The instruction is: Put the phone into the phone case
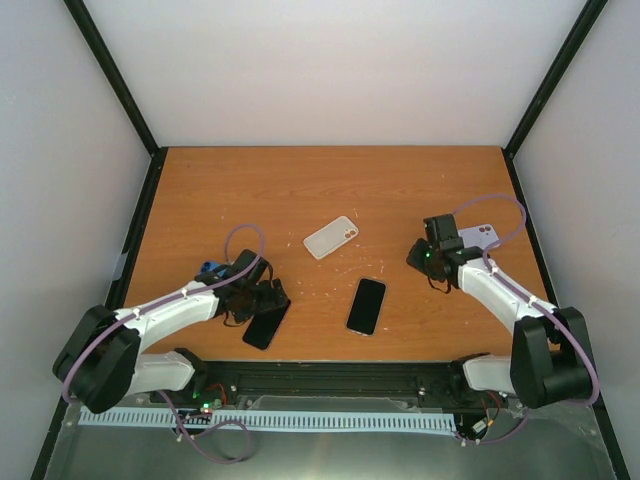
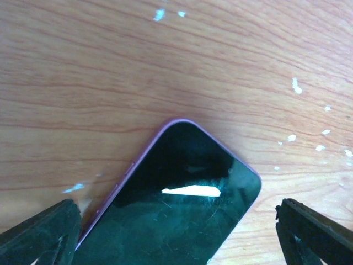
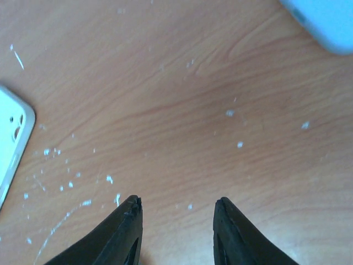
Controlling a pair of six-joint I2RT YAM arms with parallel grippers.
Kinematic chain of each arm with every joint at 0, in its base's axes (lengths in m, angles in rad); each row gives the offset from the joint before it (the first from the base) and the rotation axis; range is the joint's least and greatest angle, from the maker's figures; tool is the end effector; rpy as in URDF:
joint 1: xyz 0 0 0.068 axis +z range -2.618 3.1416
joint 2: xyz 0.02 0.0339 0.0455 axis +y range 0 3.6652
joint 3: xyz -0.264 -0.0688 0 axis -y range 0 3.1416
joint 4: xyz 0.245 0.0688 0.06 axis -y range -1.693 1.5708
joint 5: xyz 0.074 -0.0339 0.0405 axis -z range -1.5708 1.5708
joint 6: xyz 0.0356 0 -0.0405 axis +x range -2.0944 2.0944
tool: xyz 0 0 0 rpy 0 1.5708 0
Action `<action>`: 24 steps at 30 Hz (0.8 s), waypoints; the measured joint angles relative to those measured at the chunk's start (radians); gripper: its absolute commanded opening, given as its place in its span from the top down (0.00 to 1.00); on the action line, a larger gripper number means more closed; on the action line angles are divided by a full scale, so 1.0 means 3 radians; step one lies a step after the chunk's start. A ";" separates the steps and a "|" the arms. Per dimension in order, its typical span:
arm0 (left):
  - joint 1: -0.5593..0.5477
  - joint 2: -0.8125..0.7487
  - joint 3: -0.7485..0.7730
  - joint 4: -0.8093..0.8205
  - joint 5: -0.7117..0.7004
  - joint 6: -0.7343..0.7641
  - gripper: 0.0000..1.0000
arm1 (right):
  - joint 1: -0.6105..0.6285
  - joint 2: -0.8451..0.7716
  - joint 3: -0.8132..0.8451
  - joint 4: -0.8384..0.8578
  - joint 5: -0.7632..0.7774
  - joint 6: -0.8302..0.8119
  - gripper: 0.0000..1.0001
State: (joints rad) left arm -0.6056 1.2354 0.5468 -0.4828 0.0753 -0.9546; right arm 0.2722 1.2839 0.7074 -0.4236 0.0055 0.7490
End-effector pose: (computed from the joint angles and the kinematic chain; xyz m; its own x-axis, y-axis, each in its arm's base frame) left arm 0.1654 -0.1178 0.1526 -0.9206 -0.3524 -0.1682 -0.2762 0.8922 -0.3574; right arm 0.2337 0.0650 0.1912 -0.7747 0.4907 -0.3988 0.3571 0.8600 0.3644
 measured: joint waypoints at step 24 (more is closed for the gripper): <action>0.0006 -0.0278 -0.0151 0.0156 -0.0137 -0.0253 0.01 | 0.0730 0.1315 0.0830 0.0465 -0.0477 0.0641 0.61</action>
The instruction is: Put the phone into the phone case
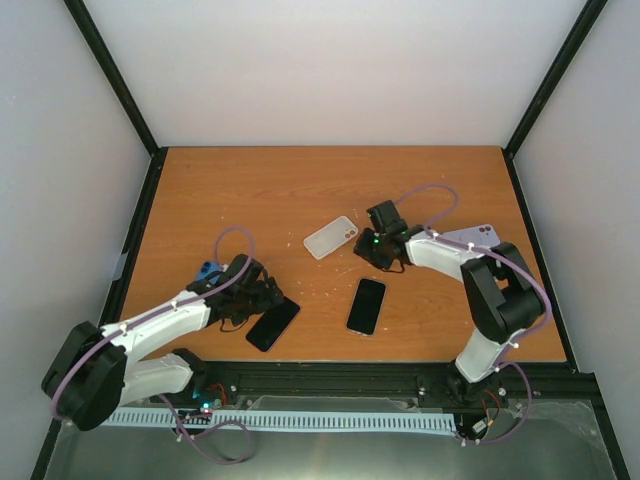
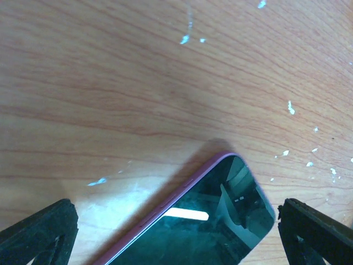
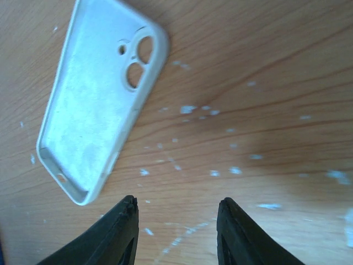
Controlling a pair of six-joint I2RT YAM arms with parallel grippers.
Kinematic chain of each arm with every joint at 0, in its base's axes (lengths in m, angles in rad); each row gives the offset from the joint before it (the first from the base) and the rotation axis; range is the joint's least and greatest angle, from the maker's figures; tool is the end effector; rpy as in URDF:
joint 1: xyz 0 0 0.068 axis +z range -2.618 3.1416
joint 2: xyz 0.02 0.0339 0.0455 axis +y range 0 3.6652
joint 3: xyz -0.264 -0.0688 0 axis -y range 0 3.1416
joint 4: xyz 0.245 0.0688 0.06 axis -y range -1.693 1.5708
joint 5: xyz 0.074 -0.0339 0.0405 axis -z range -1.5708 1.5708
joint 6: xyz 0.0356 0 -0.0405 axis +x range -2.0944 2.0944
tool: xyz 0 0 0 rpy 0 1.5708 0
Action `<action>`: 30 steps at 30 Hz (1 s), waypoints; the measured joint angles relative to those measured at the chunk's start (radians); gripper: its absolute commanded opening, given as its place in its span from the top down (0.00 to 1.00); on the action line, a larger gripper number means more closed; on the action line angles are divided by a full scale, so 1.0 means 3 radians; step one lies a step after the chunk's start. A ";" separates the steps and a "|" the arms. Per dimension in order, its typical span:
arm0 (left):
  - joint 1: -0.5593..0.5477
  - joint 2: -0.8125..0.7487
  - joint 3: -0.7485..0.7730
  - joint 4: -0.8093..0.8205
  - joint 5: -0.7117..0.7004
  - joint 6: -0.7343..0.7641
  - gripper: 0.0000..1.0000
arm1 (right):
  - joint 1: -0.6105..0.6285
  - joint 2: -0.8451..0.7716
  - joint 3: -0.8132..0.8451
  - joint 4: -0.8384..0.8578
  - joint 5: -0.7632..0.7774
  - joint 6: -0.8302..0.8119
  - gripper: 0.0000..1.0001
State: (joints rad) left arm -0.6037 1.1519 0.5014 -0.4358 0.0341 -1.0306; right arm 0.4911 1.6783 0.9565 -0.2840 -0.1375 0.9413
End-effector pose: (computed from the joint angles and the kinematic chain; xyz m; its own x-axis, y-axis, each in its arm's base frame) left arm 0.1598 -0.1117 0.1571 -0.8725 -0.4395 -0.2137 -0.3262 0.8493 -0.4150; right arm 0.2890 0.1601 0.1668 -0.8684 0.4436 -0.2216 0.2889 0.8158 0.5009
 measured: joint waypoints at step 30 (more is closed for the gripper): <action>-0.0079 -0.0183 -0.0253 0.0287 0.0277 -0.0206 0.01 | 0.0411 0.1197 0.1314 -0.0507 0.0226 0.0351 0.97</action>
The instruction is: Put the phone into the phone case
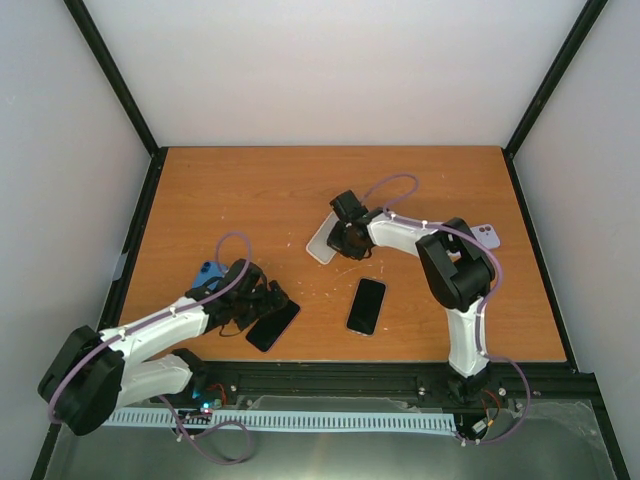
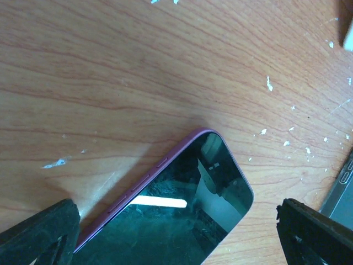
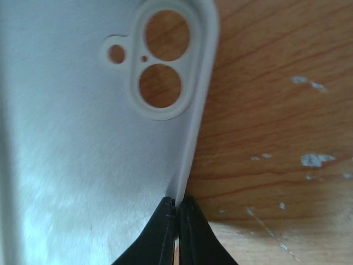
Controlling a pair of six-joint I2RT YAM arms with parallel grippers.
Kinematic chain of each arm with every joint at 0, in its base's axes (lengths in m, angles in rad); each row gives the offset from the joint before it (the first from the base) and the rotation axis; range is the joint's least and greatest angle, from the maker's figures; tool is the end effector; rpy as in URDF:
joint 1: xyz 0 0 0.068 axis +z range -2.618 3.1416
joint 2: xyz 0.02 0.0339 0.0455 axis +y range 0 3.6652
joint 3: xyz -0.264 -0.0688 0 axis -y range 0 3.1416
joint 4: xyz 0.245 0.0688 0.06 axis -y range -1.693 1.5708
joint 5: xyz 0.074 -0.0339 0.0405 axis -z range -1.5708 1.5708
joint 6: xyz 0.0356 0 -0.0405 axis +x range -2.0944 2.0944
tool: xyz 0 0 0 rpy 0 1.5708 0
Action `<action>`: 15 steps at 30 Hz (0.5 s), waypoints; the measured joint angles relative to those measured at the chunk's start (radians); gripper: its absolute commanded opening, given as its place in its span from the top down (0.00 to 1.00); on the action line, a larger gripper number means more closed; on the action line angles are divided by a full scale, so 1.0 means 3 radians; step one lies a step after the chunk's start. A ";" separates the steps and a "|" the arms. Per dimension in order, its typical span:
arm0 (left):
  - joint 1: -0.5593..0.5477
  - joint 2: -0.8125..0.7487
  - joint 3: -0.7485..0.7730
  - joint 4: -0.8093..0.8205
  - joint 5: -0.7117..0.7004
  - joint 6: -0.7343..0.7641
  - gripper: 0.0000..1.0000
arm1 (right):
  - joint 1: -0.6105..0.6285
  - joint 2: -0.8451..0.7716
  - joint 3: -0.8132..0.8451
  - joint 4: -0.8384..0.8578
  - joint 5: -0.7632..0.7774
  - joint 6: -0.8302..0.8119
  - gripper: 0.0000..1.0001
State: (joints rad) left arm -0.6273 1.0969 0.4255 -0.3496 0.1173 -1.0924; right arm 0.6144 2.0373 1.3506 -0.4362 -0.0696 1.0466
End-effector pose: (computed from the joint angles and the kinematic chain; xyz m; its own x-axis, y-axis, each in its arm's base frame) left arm 0.1480 -0.1124 0.1497 -0.8792 -0.4515 -0.1520 -0.3217 0.7979 -0.5098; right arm 0.3366 0.2405 0.1417 -0.8878 0.4306 -0.1625 0.3375 0.8491 0.4063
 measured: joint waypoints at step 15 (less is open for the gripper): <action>-0.0032 -0.0126 0.0079 -0.0610 -0.0376 -0.0224 0.02 | 0.0322 -0.0748 -0.0900 -0.0237 -0.0003 -0.0420 0.97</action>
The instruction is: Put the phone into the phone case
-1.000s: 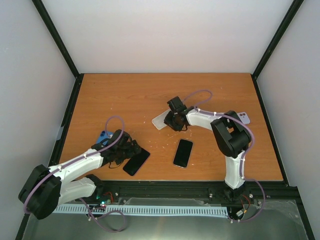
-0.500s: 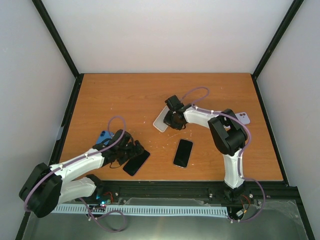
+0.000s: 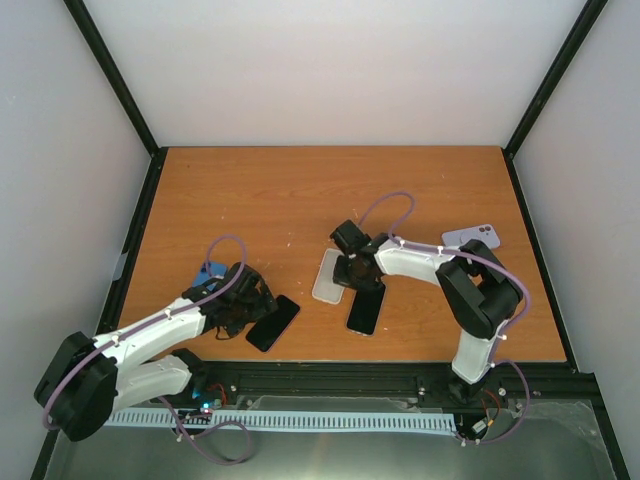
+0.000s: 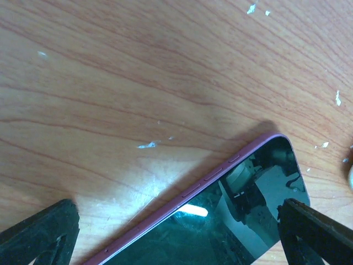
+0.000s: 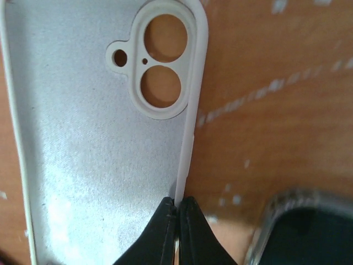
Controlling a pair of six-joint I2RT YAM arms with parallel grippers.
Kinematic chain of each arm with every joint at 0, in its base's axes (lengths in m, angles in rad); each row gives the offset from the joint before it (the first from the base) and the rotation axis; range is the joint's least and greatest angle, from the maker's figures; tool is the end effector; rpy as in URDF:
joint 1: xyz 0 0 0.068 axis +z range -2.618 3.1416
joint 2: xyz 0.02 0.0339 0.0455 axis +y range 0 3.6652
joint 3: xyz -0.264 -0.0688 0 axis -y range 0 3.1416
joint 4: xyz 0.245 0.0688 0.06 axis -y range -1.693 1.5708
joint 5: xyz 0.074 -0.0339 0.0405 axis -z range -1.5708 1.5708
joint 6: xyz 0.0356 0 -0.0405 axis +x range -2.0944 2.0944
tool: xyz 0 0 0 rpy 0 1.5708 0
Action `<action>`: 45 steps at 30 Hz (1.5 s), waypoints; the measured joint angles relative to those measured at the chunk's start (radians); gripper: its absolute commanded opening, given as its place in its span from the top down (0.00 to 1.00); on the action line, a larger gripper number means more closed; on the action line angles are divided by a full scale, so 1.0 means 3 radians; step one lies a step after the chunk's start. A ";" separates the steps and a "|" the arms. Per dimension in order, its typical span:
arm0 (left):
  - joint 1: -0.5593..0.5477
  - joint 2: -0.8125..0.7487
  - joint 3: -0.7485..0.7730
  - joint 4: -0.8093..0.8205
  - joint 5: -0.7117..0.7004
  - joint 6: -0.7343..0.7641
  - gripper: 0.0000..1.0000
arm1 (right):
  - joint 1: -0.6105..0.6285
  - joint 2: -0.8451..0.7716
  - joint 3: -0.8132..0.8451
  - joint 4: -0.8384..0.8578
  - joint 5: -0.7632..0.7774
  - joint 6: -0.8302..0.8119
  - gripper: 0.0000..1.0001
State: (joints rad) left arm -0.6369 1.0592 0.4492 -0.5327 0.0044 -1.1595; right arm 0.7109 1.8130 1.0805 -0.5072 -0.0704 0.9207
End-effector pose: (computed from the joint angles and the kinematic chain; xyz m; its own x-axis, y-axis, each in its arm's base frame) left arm 0.1377 -0.1021 0.1528 -0.8389 -0.5196 -0.1623 -0.4321 0.8169 -0.3821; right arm 0.2569 0.2245 0.1470 -0.9657 0.2163 -0.1438 0.1660 0.9397 0.2990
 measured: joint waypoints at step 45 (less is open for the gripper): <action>-0.1232 0.1656 0.1217 -0.0670 -0.0380 0.0333 0.04 | 0.0117 -0.1703 -0.1038 0.0219 0.0511 -0.0397 0.27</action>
State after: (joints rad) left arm -1.0065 1.5558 0.8143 -0.7338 -0.1097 -1.0595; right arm 0.7460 1.3022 0.7692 -0.4416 0.0830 0.8017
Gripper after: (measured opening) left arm 0.971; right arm 0.734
